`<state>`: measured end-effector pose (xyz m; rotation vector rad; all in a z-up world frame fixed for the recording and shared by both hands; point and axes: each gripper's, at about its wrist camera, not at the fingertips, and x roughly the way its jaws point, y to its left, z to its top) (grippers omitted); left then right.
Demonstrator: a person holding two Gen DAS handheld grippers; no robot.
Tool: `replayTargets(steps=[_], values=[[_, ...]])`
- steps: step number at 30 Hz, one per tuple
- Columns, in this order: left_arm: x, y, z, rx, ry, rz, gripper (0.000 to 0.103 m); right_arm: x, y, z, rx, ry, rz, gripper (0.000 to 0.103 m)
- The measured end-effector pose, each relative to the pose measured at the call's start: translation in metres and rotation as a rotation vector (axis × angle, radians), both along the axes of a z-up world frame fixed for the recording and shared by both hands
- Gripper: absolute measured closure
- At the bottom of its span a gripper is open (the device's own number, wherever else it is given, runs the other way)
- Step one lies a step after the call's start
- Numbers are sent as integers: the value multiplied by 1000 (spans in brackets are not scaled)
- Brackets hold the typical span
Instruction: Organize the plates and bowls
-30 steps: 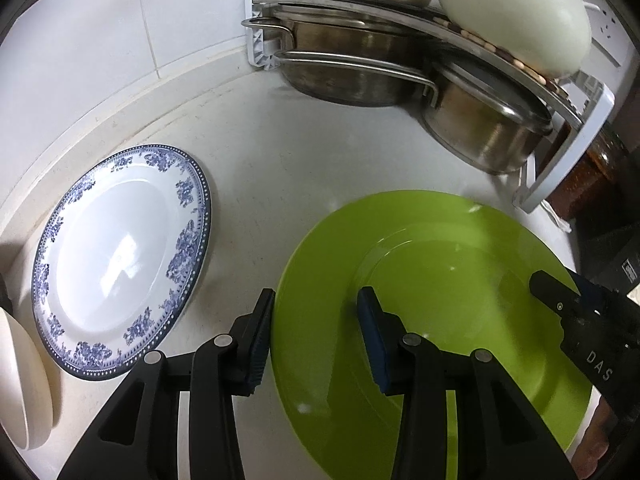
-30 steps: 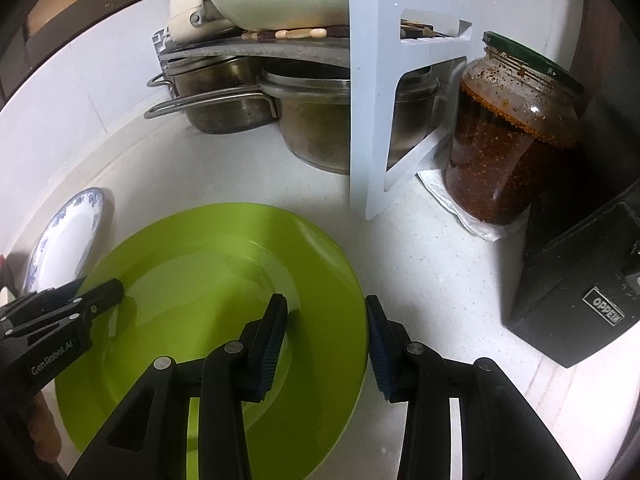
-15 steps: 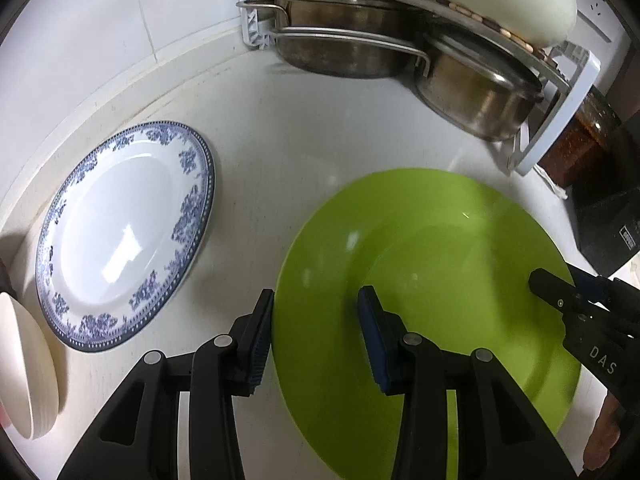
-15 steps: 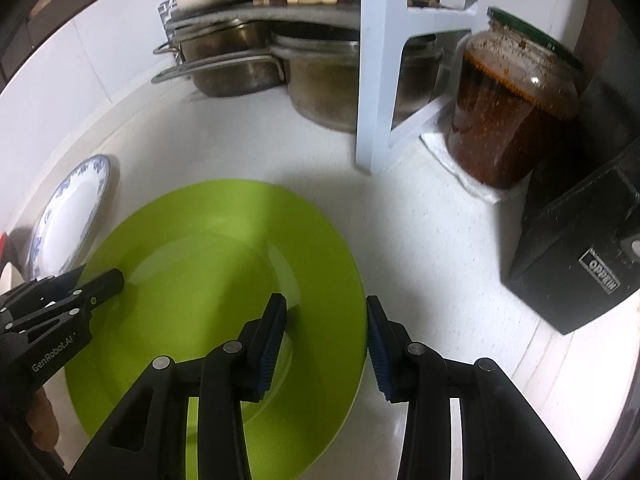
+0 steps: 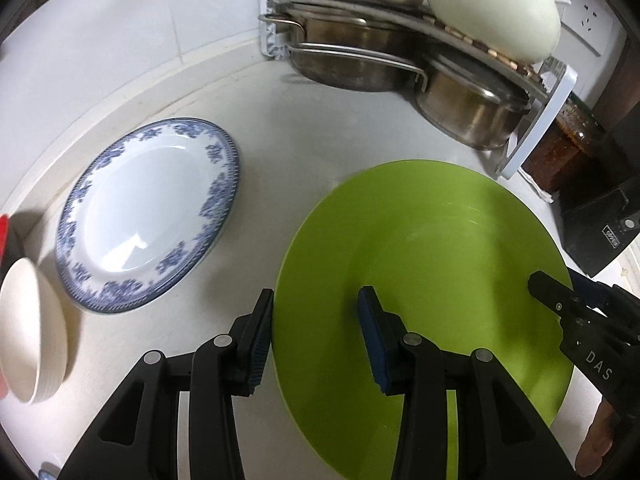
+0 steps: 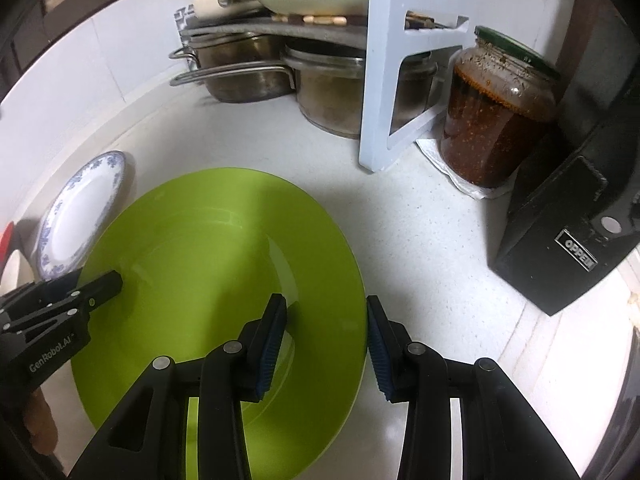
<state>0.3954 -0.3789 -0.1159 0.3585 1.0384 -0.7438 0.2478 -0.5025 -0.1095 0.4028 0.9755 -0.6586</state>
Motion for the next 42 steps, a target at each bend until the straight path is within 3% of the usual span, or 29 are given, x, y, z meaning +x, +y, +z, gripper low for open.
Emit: replayTargets(steps=[21, 42], values=[[-19, 149, 50, -60, -75, 235, 62, 7, 104, 47, -61, -85, 205, 62], [-50, 337, 59, -57, -79, 540, 62, 33, 261, 55, -50, -115, 483, 62]])
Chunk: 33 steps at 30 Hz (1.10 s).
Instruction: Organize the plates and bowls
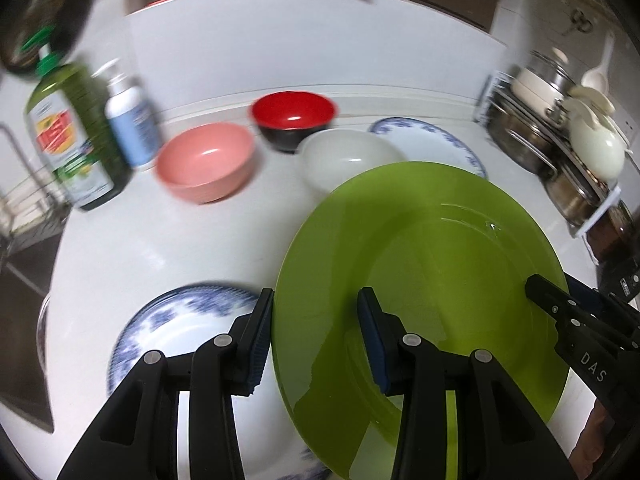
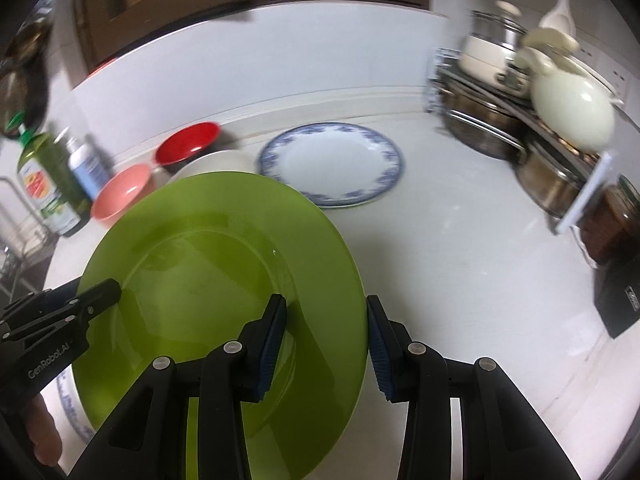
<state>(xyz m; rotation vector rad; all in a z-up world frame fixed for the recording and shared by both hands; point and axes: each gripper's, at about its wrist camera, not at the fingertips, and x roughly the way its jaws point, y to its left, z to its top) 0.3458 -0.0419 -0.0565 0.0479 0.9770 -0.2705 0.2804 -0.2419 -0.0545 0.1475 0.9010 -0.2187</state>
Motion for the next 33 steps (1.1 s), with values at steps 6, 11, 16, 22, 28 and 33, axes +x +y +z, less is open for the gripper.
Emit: replayTargets(steps=[6, 11, 16, 22, 28, 33], values=[[-12, 54, -6, 16, 13, 73, 62, 6, 46, -5, 14, 16, 81, 62], [-21, 88, -16, 24, 35, 125, 62, 9, 82, -11, 14, 29, 142, 62], [-29, 118, -29, 34, 67, 172, 62, 13, 111, -24, 20, 56, 195, 62], [-33, 144, -45, 46, 103, 211, 62, 20, 137, -40, 30, 96, 241, 62], [-27, 161, -60, 44, 143, 239, 62, 29, 158, -57, 27, 131, 266, 62], [-24, 166, -71, 48, 165, 243, 62, 33, 167, -71, 22, 164, 277, 61]])
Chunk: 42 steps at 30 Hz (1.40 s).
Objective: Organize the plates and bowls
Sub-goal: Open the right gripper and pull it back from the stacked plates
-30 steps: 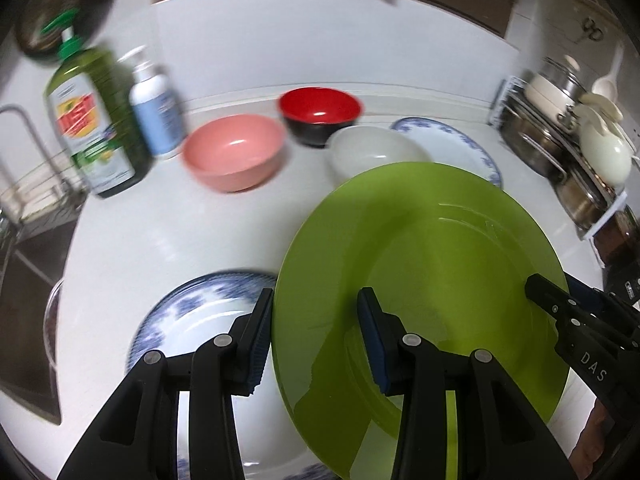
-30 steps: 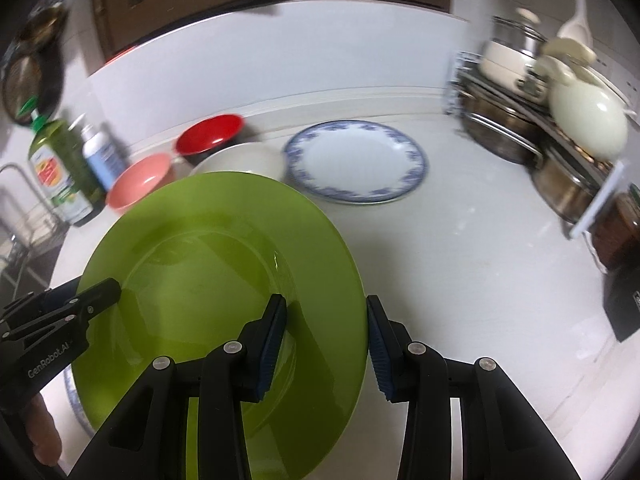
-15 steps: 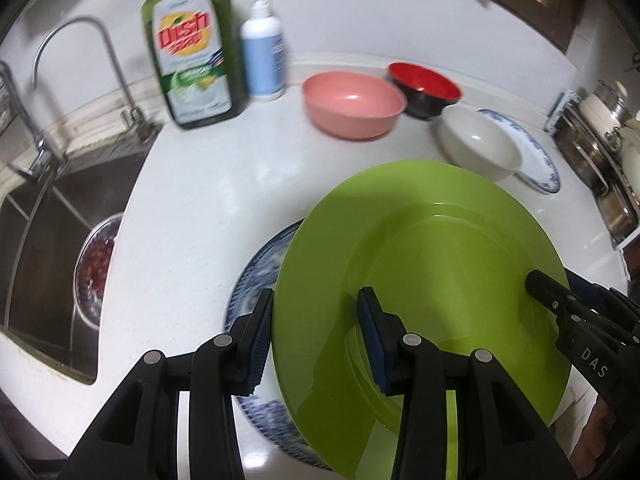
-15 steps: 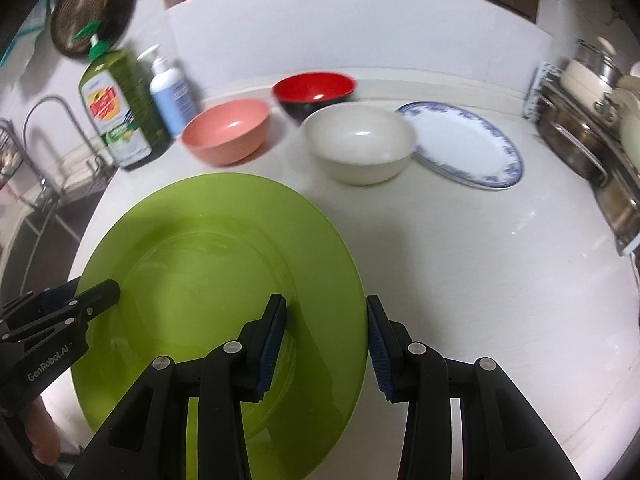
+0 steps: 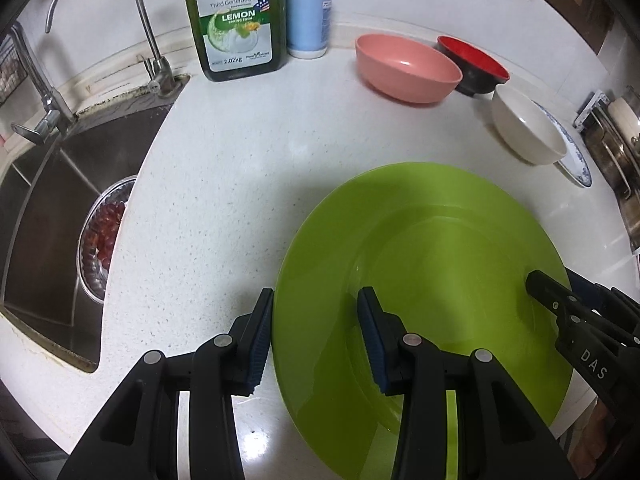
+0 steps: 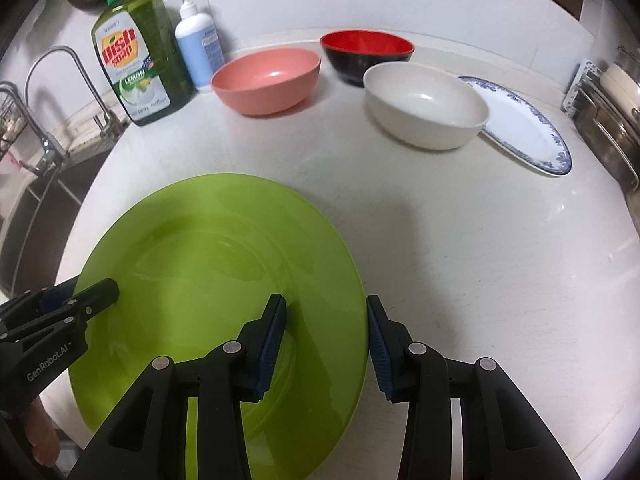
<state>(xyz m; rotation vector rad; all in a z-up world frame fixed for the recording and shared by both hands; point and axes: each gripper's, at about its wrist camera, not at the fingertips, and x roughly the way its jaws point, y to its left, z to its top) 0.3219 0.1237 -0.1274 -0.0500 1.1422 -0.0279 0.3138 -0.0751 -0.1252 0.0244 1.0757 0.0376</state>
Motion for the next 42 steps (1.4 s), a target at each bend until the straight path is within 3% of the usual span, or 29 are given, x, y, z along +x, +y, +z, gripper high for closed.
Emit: replayTargets(steps=[13, 16, 20, 22, 29, 33, 38, 42], values=[[6, 0, -7, 2, 4, -31, 62, 2, 9, -11, -40, 24, 35, 55], [5, 0, -5, 15, -2, -31, 55, 1, 6, -10, -23, 30, 30, 51], [3, -3, 5, 34, -32, -30, 42, -3, 6, 1, -82, -12, 16, 32], [2, -8, 14, 51, -60, -36, 40, -5, 3, 8, -100, -39, 1, 28], [8, -35, 40, 58, -128, -84, 31, -8, -21, 29, -64, -99, -75, 27], [14, -58, 47, 65, -149, -137, 30, -14, -33, 40, -76, -157, -59, 27], [24, -89, 57, 57, -166, -187, 30, -13, -57, 47, -95, -166, -76, 27], [35, -126, 72, 54, -187, -262, 30, -8, -88, 55, -12, -174, -84, 27]])
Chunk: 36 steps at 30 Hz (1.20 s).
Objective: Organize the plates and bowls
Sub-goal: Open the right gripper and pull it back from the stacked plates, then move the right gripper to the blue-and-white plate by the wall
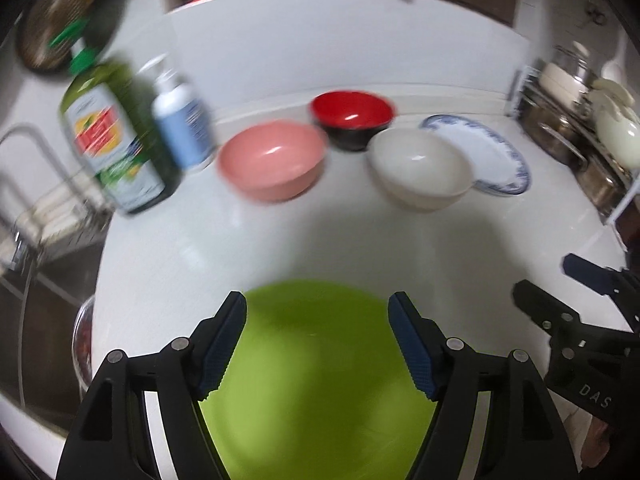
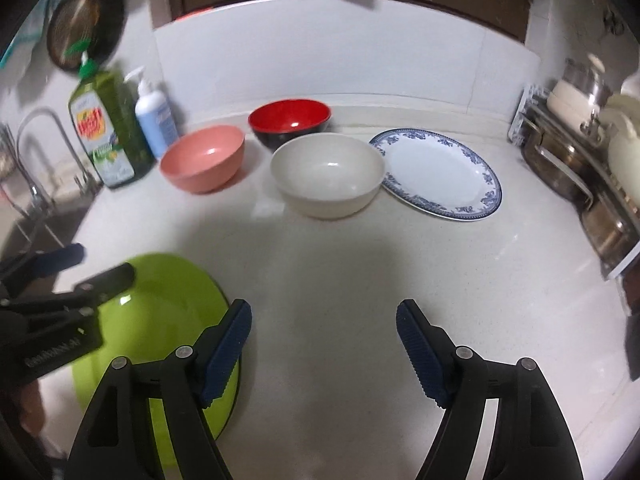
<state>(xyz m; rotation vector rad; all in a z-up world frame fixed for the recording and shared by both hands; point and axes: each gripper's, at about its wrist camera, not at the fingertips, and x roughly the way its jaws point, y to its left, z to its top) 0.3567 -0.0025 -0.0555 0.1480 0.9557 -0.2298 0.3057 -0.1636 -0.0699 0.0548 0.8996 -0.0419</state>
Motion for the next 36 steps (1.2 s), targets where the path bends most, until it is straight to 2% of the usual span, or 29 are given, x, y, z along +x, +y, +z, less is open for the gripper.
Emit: replayTargets(steps=[3, 12, 20, 28, 36], values=[[10, -24, 12, -5, -4, -38, 30, 8, -28, 5, 59, 7, -19, 27], [64, -105, 46, 26, -16, -157, 30, 42, -96, 23, -7, 26, -114, 27], [126, -167, 59, 14, 61, -226, 30, 89, -149, 32, 38, 80, -176, 27], [184, -210, 49, 53, 108, -257, 30, 147, -197, 28, 76, 178, -228, 27], [236, -243, 9, 87, 180, -266, 31, 198, -228, 6, 59, 251, -299, 27]])
